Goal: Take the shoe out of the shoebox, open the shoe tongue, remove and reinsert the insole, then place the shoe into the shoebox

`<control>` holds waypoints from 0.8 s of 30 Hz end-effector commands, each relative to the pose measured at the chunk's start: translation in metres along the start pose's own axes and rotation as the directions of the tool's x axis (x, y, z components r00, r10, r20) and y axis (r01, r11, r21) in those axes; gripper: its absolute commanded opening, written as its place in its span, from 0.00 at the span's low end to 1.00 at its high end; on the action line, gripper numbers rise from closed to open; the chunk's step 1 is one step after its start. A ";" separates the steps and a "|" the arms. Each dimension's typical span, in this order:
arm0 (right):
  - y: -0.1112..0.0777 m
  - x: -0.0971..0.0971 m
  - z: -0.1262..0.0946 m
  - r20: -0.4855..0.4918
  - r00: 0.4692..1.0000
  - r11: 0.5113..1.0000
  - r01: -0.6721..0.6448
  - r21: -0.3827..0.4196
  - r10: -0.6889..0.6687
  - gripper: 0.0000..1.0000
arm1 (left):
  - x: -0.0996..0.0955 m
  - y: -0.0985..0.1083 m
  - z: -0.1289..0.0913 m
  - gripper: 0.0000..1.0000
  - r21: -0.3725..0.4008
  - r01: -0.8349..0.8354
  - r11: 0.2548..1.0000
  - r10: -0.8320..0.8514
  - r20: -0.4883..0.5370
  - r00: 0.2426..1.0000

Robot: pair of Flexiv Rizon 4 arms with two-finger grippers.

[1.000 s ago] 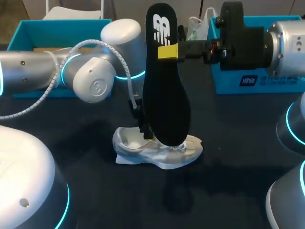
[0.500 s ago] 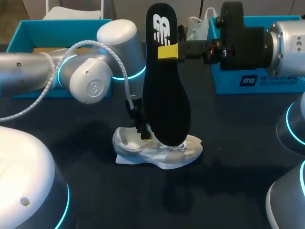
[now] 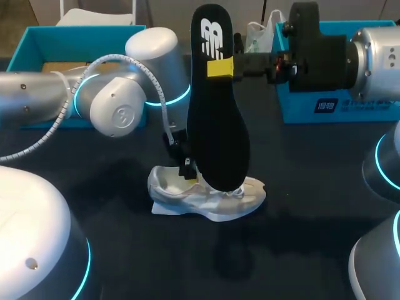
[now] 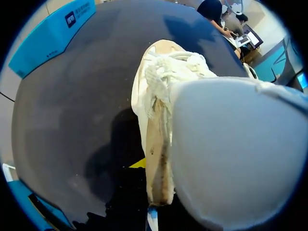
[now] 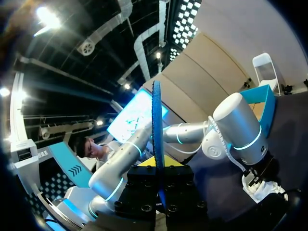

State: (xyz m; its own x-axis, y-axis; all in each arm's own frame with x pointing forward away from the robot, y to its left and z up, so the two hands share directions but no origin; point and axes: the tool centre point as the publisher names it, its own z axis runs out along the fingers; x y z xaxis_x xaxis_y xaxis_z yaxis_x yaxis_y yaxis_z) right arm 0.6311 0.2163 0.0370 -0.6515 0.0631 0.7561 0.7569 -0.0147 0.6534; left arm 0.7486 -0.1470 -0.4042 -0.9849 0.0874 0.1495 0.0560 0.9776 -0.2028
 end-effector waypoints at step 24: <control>0.001 -0.001 0.004 0.002 1.000 1.000 -0.001 0.000 0.001 0.00 | -0.009 0.002 -0.052 0.00 -0.034 -0.591 0.806 0.558 -0.289 0.778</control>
State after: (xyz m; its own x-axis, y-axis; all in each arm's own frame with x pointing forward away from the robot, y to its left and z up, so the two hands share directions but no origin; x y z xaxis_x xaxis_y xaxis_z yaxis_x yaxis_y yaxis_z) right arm 0.6311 0.2163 0.0370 -0.6515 0.0631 0.7560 0.7569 -0.0147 0.6534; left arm 0.7639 -0.1331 -0.3678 -0.7898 0.5354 0.2992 0.4637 0.8405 -0.2802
